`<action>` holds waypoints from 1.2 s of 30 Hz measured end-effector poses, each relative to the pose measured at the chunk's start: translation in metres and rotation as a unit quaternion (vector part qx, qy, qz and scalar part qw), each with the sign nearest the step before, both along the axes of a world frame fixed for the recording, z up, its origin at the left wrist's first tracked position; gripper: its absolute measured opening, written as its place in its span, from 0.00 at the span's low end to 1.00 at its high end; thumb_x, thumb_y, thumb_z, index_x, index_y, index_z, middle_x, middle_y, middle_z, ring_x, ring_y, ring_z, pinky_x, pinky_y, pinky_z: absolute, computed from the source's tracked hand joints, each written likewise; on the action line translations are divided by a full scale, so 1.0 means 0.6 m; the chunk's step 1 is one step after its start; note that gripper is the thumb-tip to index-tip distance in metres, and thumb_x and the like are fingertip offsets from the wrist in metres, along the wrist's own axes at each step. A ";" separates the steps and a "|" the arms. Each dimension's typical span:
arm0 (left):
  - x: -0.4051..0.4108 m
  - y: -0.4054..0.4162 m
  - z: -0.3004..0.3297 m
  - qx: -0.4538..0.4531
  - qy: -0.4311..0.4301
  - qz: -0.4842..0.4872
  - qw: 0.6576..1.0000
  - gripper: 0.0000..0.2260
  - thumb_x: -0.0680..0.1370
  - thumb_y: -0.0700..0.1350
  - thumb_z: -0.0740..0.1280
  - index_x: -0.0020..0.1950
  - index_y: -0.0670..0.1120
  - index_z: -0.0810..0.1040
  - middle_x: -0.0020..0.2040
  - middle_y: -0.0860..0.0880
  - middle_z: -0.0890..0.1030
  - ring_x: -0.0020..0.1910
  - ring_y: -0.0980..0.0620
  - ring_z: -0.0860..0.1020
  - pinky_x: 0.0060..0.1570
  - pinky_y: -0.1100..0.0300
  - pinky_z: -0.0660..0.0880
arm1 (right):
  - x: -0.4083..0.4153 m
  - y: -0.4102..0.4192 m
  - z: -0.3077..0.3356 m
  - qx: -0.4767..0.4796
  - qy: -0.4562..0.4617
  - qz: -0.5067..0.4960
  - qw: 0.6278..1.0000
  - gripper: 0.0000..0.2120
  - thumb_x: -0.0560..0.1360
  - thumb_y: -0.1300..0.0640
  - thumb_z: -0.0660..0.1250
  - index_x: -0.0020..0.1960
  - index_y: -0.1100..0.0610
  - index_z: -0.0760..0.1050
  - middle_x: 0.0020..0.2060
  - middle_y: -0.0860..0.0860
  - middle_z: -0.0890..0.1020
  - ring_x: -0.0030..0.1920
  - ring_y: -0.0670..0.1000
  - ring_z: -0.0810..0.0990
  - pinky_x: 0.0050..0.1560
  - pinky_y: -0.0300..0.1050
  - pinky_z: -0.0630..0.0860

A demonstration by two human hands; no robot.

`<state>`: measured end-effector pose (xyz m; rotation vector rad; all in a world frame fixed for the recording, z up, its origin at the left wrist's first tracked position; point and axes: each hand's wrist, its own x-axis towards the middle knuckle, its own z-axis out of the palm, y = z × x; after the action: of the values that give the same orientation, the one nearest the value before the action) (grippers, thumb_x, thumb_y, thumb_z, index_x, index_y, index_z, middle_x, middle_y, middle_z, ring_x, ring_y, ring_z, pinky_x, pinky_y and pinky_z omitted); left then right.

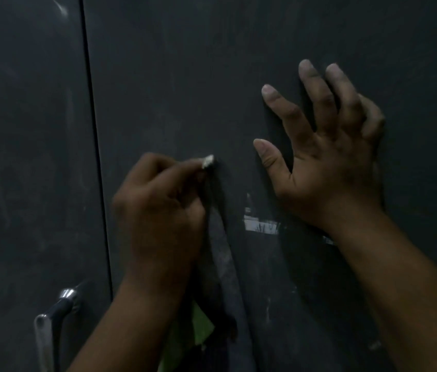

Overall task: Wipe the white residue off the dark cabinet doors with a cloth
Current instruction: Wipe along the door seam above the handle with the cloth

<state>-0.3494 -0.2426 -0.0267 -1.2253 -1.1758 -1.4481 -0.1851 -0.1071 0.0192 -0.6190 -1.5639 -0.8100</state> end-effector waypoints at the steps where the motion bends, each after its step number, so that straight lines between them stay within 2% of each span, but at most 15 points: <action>1: -0.002 0.003 0.016 0.021 -0.011 -0.002 1.000 0.06 0.78 0.39 0.73 0.52 0.46 0.88 0.43 0.49 0.80 0.39 0.57 0.76 0.42 0.74 0.70 | 0.000 0.000 0.000 0.000 0.000 0.001 1.000 0.29 0.82 0.33 0.52 0.81 0.40 0.58 0.83 0.51 0.55 0.82 0.58 0.53 0.76 0.59 0.52; 4: 0.013 0.013 0.016 0.007 0.012 -0.013 1.000 0.06 0.79 0.41 0.72 0.54 0.46 0.88 0.44 0.48 0.80 0.40 0.53 0.77 0.41 0.69 0.73 | 0.001 -0.001 0.001 -0.005 0.000 0.001 1.000 0.29 0.82 0.33 0.53 0.81 0.40 0.58 0.83 0.51 0.54 0.82 0.58 0.52 0.76 0.59 0.52; 8: 0.038 0.015 -0.052 -0.065 0.086 -0.018 0.994 0.09 0.77 0.36 0.73 0.55 0.45 0.88 0.44 0.47 0.78 0.39 0.49 0.76 0.35 0.54 0.76 | 0.000 -0.001 0.001 -0.002 0.005 0.002 1.000 0.29 0.82 0.33 0.53 0.81 0.40 0.59 0.83 0.51 0.55 0.82 0.57 0.53 0.76 0.58 0.53; 11: 0.018 0.004 -0.045 -0.068 0.051 -0.014 0.996 0.12 0.75 0.33 0.74 0.55 0.47 0.88 0.44 0.49 0.78 0.39 0.50 0.77 0.36 0.57 0.76 | 0.000 -0.001 0.001 0.000 0.007 -0.003 1.000 0.29 0.82 0.33 0.52 0.81 0.40 0.59 0.83 0.51 0.55 0.82 0.57 0.53 0.76 0.58 0.52; 15: 0.011 0.000 0.016 -0.016 -0.007 -0.005 1.000 0.07 0.77 0.37 0.75 0.52 0.46 0.88 0.43 0.48 0.79 0.39 0.52 0.77 0.39 0.68 0.73 | -0.001 -0.003 0.002 -0.007 0.005 0.004 1.000 0.29 0.82 0.33 0.53 0.81 0.39 0.58 0.83 0.50 0.54 0.82 0.57 0.52 0.76 0.58 0.50; 19: 0.050 0.017 -0.003 -0.067 0.083 -0.007 0.994 0.05 0.79 0.38 0.73 0.52 0.43 0.88 0.45 0.45 0.78 0.41 0.49 0.76 0.36 0.54 0.77 | -0.002 -0.004 0.001 -0.013 0.003 0.005 1.000 0.29 0.82 0.33 0.53 0.81 0.40 0.57 0.83 0.51 0.53 0.82 0.57 0.51 0.76 0.57 0.49; 21: 0.055 0.015 -0.027 -0.082 0.111 -0.002 0.990 0.05 0.79 0.39 0.72 0.51 0.41 0.88 0.44 0.45 0.78 0.40 0.49 0.75 0.34 0.54 0.76 | -0.004 -0.004 -0.001 -0.010 0.006 0.002 1.000 0.29 0.82 0.34 0.53 0.81 0.40 0.57 0.83 0.51 0.54 0.83 0.58 0.51 0.76 0.58 0.50; 23: 0.039 0.007 -0.032 -0.084 0.101 -0.006 0.991 0.06 0.77 0.38 0.72 0.52 0.41 0.87 0.44 0.44 0.78 0.40 0.49 0.76 0.35 0.53 0.77 | -0.005 -0.004 -0.003 -0.009 0.010 0.007 1.000 0.29 0.82 0.34 0.53 0.81 0.40 0.58 0.83 0.51 0.54 0.83 0.57 0.51 0.77 0.59 0.51; 25: 0.014 -0.002 -0.017 -0.058 0.061 0.004 0.996 0.09 0.76 0.36 0.72 0.53 0.43 0.88 0.45 0.45 0.79 0.40 0.48 0.77 0.38 0.56 0.77 | -0.005 -0.004 -0.003 -0.009 0.012 0.006 1.000 0.29 0.82 0.35 0.54 0.81 0.41 0.58 0.83 0.51 0.54 0.83 0.57 0.51 0.77 0.60 0.52; 28: -0.020 -0.009 0.029 0.017 -0.019 0.017 1.000 0.09 0.76 0.35 0.72 0.53 0.44 0.88 0.43 0.46 0.79 0.40 0.54 0.76 0.42 0.73 0.69 | -0.006 -0.005 -0.003 -0.003 0.016 0.003 1.000 0.29 0.82 0.35 0.54 0.81 0.41 0.59 0.83 0.52 0.55 0.83 0.58 0.51 0.78 0.60 0.53; 31: -0.017 -0.004 0.049 0.040 -0.038 0.019 0.998 0.07 0.78 0.37 0.73 0.53 0.44 0.88 0.43 0.47 0.79 0.40 0.57 0.74 0.43 0.77 0.66 | -0.014 -0.011 -0.006 -0.008 0.022 0.002 1.000 0.30 0.82 0.36 0.54 0.82 0.42 0.58 0.83 0.53 0.54 0.83 0.59 0.51 0.78 0.62 0.52; 33: 0.004 0.002 0.027 0.005 -0.001 0.018 1.000 0.06 0.79 0.38 0.73 0.54 0.45 0.88 0.44 0.47 0.78 0.40 0.53 0.75 0.42 0.71 0.71 | -0.020 -0.015 -0.008 -0.020 0.023 -0.001 1.000 0.31 0.82 0.36 0.53 0.82 0.43 0.56 0.83 0.54 0.52 0.83 0.60 0.49 0.79 0.63 0.50; 36: 0.020 0.003 -0.019 -0.064 0.064 0.005 0.996 0.09 0.77 0.39 0.73 0.56 0.45 0.87 0.46 0.46 0.78 0.41 0.49 0.76 0.37 0.56 0.78 | -0.024 -0.017 -0.010 -0.028 0.015 -0.005 0.999 0.33 0.82 0.35 0.52 0.83 0.45 0.53 0.84 0.55 0.49 0.83 0.60 0.46 0.80 0.64 0.47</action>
<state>-0.3373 -0.2410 -0.0380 -1.3763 -1.1997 -1.2842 -0.1994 -0.1171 0.0134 -0.6772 -1.5618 -0.7617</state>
